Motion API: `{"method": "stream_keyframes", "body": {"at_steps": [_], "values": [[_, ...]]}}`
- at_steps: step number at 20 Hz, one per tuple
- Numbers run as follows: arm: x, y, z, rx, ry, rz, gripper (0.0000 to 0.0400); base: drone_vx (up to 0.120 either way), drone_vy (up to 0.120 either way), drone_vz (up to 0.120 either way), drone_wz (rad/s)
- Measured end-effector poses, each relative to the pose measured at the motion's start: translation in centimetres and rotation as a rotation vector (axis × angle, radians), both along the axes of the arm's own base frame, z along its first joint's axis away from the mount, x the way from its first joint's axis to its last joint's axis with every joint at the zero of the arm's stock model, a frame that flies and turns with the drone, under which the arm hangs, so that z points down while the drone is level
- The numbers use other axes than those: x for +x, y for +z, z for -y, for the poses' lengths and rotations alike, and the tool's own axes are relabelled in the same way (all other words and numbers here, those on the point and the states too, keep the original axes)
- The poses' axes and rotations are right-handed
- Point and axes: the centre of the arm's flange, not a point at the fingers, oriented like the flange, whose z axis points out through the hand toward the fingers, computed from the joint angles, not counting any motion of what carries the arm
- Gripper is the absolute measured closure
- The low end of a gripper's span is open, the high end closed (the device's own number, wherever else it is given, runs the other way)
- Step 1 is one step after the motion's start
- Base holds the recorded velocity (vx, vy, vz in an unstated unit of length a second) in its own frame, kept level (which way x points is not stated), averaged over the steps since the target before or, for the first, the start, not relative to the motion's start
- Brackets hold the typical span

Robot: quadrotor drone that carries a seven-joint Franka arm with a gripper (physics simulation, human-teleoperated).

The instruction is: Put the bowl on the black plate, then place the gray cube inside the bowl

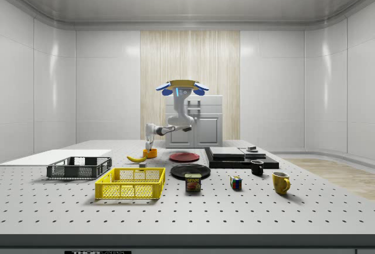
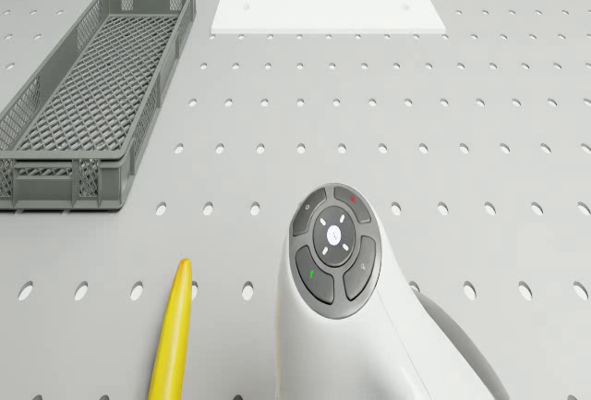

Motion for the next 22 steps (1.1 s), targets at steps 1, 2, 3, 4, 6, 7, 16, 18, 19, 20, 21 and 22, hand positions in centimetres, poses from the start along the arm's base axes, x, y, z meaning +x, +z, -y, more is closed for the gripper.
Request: {"method": "stream_keyframes", "body": {"at_steps": [1,2,3,4,6,7,16,18,19,20,21,22], "values": [[0.20,0.08,0.00,0.000,0.000,0.000,0.0000,0.000,0.000,0.000,0.000],[0.37,0.15,-0.01,0.000,0.000,0.000,0.0000,0.000,0.000,0.000,0.000],[0.51,0.21,-0.01,0.000,0.000,0.000,0.0000,0.000,0.000,0.000,0.000],[0.63,0.25,-0.01,0.000,0.000,0.000,0.0000,0.000,0.000,0.000,0.000],[0.79,0.32,-0.01,0.000,0.000,0.000,0.0046,0.000,0.000,0.000,0.000],[0.85,0.34,-0.01,0.000,0.000,0.000,0.0102,0.000,0.000,0.000,0.000],[1.06,0.43,-0.01,0.000,0.000,0.000,0.0279,0.000,0.000,0.000,0.000],[1.07,0.43,-0.01,0.000,0.000,0.000,0.0287,0.000,0.000,0.000,0.000],[1.07,0.43,-0.01,0.000,0.000,0.000,0.0290,0.000,0.000,0.000,0.000],[1.07,0.43,-0.01,0.000,0.000,0.000,0.0292,0.000,0.000,0.000,0.000],[1.08,0.36,-0.01,0.000,0.000,0.000,0.0294,0.000,0.000,0.000,0.000],[1.08,0.19,-0.01,0.000,0.000,0.000,0.0295,0.000,0.000,0.000,0.000]]}}
